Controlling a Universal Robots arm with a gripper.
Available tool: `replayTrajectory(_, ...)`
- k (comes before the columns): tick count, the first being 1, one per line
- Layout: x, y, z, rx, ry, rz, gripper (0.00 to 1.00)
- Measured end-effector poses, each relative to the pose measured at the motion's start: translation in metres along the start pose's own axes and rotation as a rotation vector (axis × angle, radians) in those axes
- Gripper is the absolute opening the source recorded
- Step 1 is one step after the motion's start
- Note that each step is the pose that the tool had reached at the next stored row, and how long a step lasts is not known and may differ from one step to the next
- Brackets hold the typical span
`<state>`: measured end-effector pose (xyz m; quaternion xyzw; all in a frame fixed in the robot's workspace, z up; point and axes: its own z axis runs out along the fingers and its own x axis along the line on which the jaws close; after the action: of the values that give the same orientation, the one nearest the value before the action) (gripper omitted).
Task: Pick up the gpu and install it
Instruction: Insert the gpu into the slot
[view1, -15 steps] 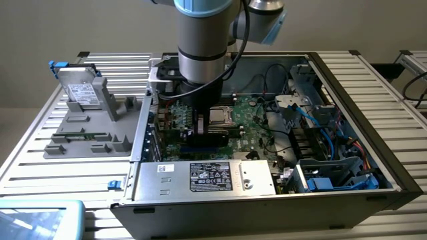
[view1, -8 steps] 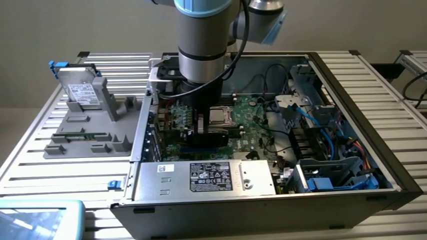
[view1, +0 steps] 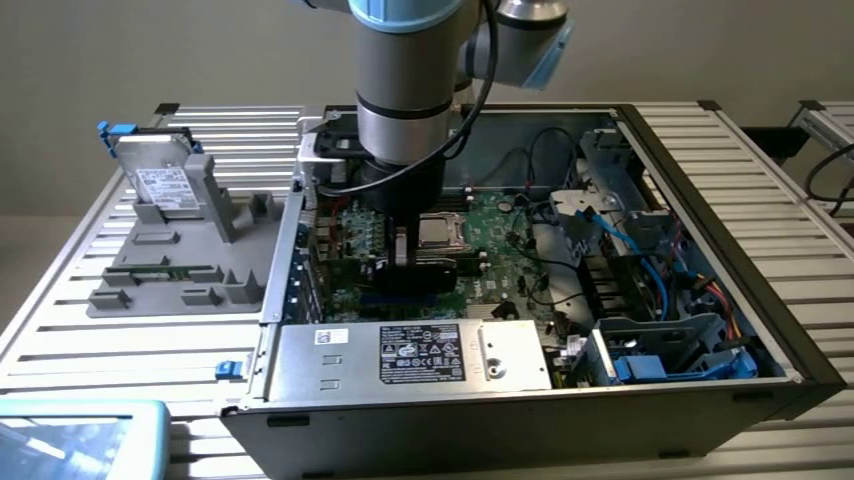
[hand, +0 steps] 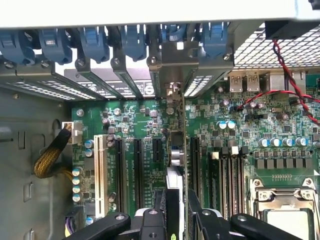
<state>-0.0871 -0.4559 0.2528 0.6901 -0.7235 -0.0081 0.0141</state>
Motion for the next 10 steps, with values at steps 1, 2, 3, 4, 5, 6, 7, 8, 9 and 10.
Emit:
replayTrajectory(1, -0.0003, 0.0, 0.0001, 0.0002, 0.0023, 0.0, 0.28)
replayTrajectory(2, -0.0005, 0.0, 0.0001, 0.0003, 0.0038, 0.0, 0.28)
replayTrajectory(3, -0.0008, 0.0, 0.0002, 0.0003, 0.0055, 0.0, 0.28)
replayTrajectory(4, -0.0013, 0.0001, 0.0003, 0.0004, 0.007, 0.0, 0.28)
replayTrajectory(5, -0.0018, 0.0001, 0.0005, 0.0004, 0.0078, 0.0, 0.28)
replayTrajectory(6, -0.0021, 0.0, 0.0009, 0.0004, 0.0081, 0.0, 0.28)
replayTrajectory(7, -0.0023, 0.0, 0.0012, 0.0005, 0.0083, 0.0, 0.28)
replayTrajectory(8, -0.0026, 0.0, 0.0016, 0.0005, 0.0085, 0.0, 0.28)
replayTrajectory(9, -0.0028, 0.0, 0.0019, 0.0005, 0.0088, 0.0, 0.28)
replayTrajectory(10, -0.003, 0.0, 0.0021, 0.0005, 0.0094, 0.0, 0.28)
